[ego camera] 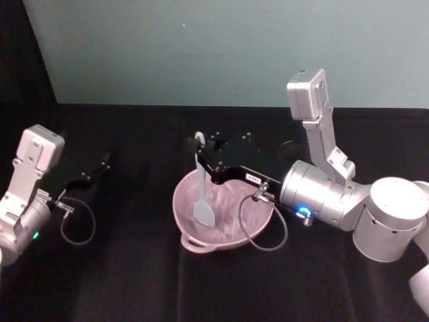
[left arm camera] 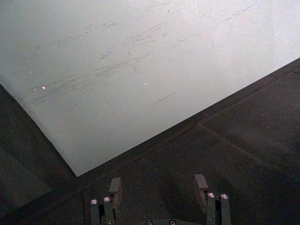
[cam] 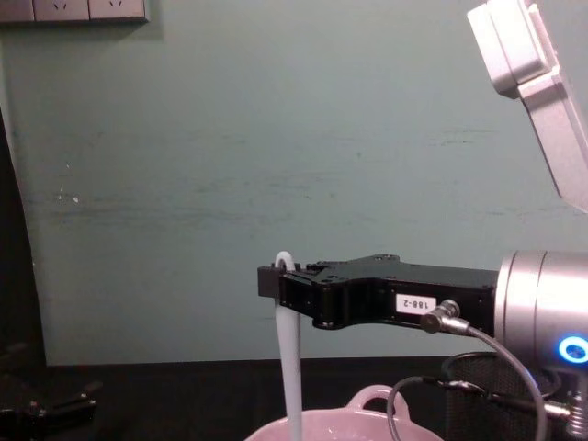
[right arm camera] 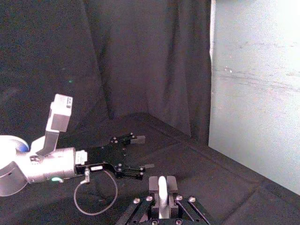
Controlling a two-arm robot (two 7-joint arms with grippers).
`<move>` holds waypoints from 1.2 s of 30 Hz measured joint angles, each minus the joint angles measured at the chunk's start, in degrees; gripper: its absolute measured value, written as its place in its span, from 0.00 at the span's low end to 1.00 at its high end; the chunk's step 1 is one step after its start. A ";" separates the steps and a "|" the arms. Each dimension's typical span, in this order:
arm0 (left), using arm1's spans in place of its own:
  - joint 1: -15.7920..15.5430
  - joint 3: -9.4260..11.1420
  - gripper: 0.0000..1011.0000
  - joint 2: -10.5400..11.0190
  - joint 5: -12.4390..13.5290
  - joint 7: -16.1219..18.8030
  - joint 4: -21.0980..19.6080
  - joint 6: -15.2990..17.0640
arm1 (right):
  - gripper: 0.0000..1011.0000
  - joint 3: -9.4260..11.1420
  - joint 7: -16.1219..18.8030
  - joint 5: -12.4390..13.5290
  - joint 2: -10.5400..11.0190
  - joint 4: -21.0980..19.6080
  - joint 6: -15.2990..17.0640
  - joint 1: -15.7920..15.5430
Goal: Use the one hand to pick up the spoon and stir the clear water in the bowl.
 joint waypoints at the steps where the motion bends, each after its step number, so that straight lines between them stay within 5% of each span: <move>1: 0.00 0.00 1.00 0.00 0.00 0.00 0.00 0.00 | 0.11 -0.03 0.00 0.01 0.00 -0.05 -0.01 0.01; 11: 0.00 0.00 1.00 0.00 0.00 0.00 0.00 0.00 | 0.11 1.58 -1.48 -0.97 2.29 -3.89 0.04 0.26; 21: 0.00 0.00 1.00 0.00 0.00 0.00 0.00 0.00 | 0.11 8.37 -3.05 -1.00 8.11 -11.99 2.26 1.86; 28: 0.00 0.00 1.00 0.00 0.00 0.00 0.00 0.00 | 0.11 12.21 -3.57 -0.05 11.81 -12.74 4.35 2.40; 36: 0.00 0.00 1.00 0.00 0.00 0.00 0.00 0.00 | 0.11 12.99 -4.03 -0.24 12.78 -11.50 5.26 2.57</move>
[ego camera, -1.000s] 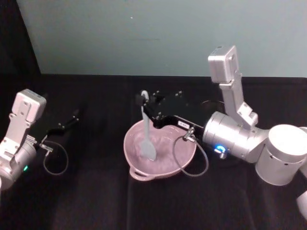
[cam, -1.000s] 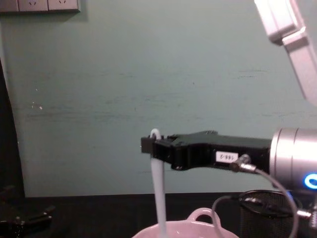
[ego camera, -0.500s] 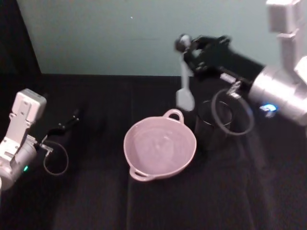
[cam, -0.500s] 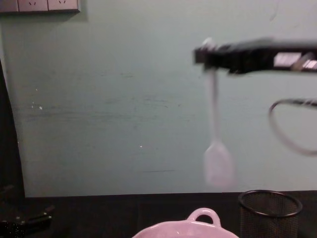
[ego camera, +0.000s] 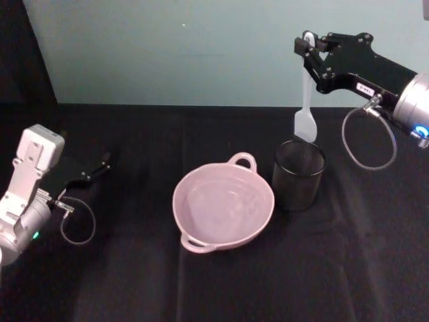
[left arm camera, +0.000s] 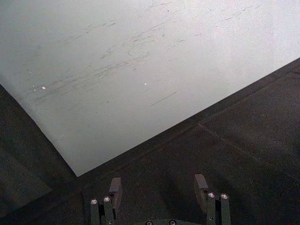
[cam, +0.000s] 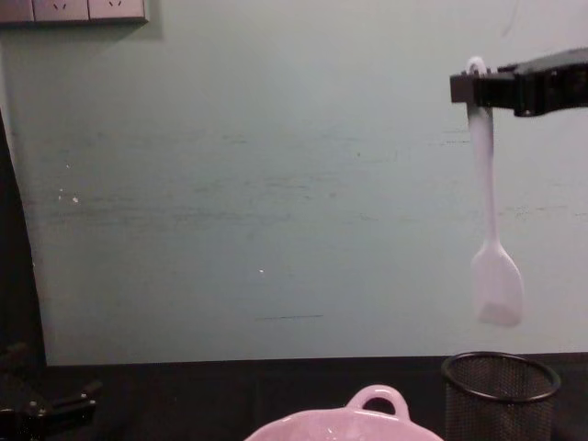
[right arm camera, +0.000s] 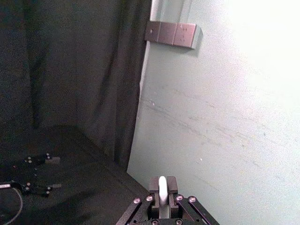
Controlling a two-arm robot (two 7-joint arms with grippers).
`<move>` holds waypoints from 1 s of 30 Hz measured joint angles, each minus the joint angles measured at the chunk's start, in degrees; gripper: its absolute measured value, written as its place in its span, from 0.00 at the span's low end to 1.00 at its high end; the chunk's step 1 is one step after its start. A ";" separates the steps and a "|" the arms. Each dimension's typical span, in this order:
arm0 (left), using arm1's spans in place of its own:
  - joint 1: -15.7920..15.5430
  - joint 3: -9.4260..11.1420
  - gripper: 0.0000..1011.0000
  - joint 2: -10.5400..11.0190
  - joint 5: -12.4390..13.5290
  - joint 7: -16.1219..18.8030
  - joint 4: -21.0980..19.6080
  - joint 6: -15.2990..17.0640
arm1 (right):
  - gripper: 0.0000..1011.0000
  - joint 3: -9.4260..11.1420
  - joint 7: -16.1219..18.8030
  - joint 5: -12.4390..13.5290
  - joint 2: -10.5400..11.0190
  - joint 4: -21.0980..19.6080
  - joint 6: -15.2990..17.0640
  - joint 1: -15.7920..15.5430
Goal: Use the one hand to pick up the spoon and stir the clear water in the bowl.
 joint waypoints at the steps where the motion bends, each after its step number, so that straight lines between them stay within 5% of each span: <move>1: 0.00 0.00 1.00 0.00 0.00 0.00 0.00 0.00 | 0.11 -0.03 0.00 -0.01 -0.05 0.53 0.17 0.07; 8: 0.00 0.00 1.00 0.00 0.00 0.00 0.00 0.00 | 0.11 -0.21 -0.24 1.04 -1.10 3.42 1.15 -0.18; 30: 0.00 0.00 1.00 0.00 0.00 0.00 0.00 0.00 | 0.11 4.33 -4.40 13.52 -5.45 11.35 1.11 -4.68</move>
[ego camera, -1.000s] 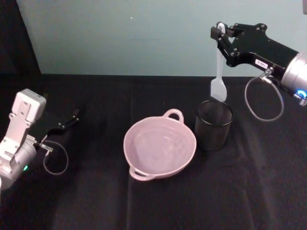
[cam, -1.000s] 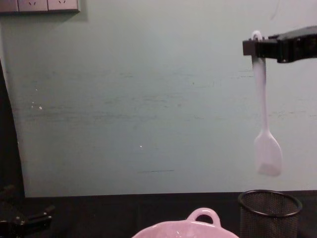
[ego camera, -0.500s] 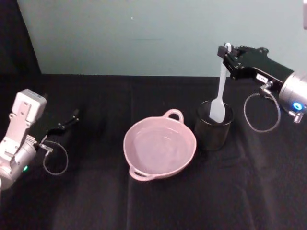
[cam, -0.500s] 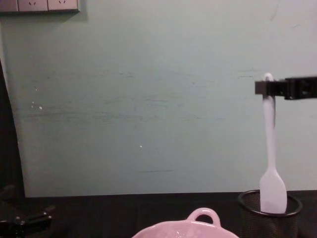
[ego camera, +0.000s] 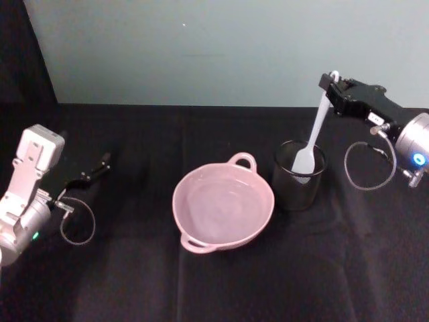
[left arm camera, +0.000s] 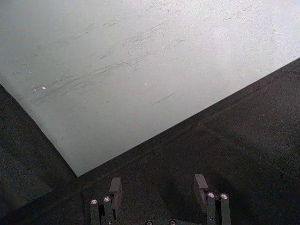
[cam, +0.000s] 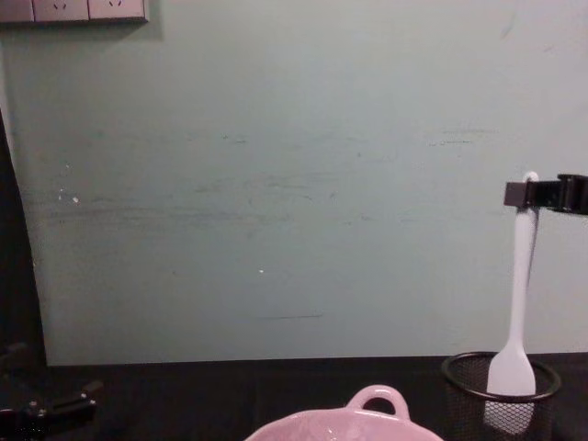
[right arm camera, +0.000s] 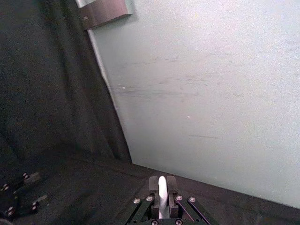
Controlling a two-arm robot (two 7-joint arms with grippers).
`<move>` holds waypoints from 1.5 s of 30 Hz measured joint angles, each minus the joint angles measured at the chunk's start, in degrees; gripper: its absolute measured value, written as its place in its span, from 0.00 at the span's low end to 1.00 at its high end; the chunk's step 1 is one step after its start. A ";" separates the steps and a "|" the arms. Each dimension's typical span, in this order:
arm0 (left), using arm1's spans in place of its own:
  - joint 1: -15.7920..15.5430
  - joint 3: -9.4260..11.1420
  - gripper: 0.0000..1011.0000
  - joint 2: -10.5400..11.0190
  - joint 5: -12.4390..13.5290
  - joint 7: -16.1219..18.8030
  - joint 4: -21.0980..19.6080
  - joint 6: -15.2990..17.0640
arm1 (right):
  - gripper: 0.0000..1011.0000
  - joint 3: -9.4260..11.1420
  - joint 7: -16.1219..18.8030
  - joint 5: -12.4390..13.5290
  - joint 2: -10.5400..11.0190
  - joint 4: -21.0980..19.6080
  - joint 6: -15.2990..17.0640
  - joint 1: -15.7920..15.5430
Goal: Use the one hand to pick up the spoon and stir the clear water in the bowl.
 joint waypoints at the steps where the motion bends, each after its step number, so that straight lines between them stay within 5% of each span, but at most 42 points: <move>1: 0.00 0.00 1.00 0.00 0.00 0.00 0.00 0.00 | 0.11 0.17 -0.20 0.40 -0.15 0.29 -0.13 -0.14; 15: 0.00 0.00 1.00 0.00 0.00 0.00 0.00 0.00 | 0.11 1.46 -1.64 6.40 -2.39 5.31 -2.33 -1.24; 24: 0.00 0.00 1.00 0.00 0.00 0.00 0.00 0.00 | 0.11 0.19 3.54 10.62 -1.74 10.92 -1.27 1.83; 45: 0.00 0.00 1.00 0.00 0.00 0.00 0.00 0.00 | 0.11 -1.95 5.31 14.67 -1.10 14.98 -1.65 3.61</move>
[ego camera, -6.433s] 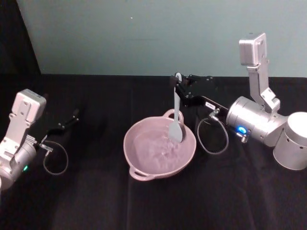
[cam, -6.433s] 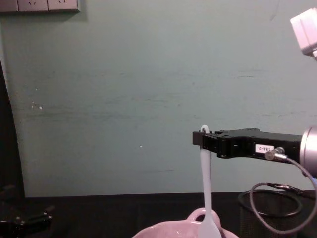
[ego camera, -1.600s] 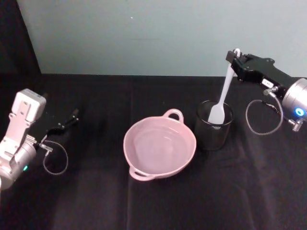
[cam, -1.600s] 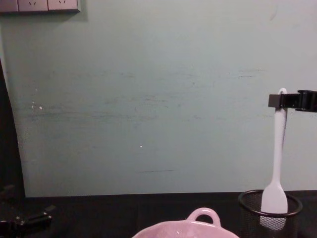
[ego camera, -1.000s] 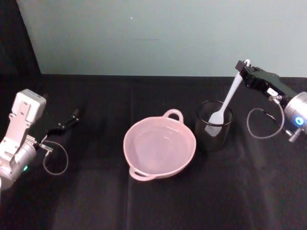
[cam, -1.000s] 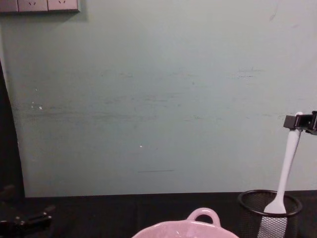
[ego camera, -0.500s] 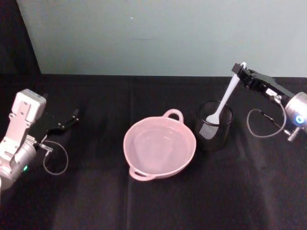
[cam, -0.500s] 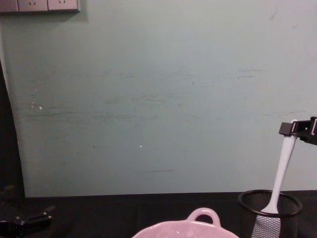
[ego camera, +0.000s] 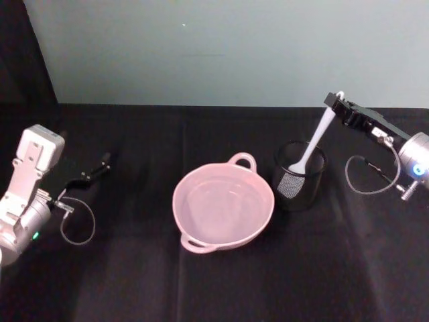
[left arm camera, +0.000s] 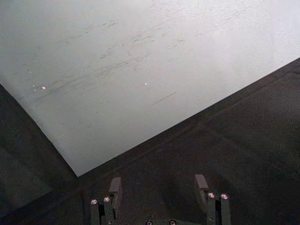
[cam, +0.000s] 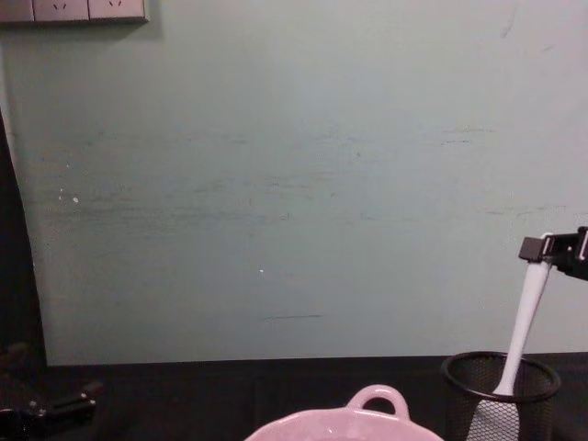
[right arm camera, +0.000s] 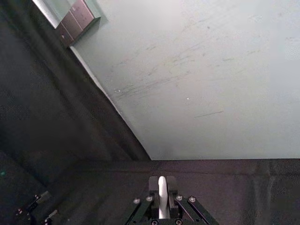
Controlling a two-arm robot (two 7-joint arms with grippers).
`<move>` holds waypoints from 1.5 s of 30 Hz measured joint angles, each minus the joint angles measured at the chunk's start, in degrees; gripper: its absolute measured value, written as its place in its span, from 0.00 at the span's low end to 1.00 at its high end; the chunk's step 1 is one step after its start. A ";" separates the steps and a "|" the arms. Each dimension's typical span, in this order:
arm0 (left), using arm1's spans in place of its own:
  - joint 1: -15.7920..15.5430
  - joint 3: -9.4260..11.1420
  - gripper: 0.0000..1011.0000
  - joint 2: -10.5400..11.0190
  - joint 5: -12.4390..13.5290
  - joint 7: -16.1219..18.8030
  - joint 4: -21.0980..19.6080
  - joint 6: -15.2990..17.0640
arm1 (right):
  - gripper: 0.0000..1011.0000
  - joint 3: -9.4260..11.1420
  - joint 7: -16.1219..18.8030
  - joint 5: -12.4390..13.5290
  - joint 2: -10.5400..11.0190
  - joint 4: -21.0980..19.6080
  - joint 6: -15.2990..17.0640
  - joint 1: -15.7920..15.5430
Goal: Use the one hand to pick up the spoon and stir the clear water in the bowl.
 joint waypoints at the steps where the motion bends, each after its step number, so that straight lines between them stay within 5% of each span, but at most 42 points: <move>1: 0.00 0.00 1.00 0.00 0.00 0.00 0.00 0.00 | 0.11 -0.13 0.08 0.60 0.08 0.28 -0.08 0.01; 22: 0.00 0.00 1.00 0.00 0.00 0.00 0.00 0.00 | 0.17 -1.82 0.08 4.37 0.97 2.96 -1.03 0.40; 45: 0.00 0.00 1.00 0.00 0.00 0.00 0.00 0.00 | 0.90 -1.61 -6.24 6.20 6.00 -3.32 -2.30 -4.94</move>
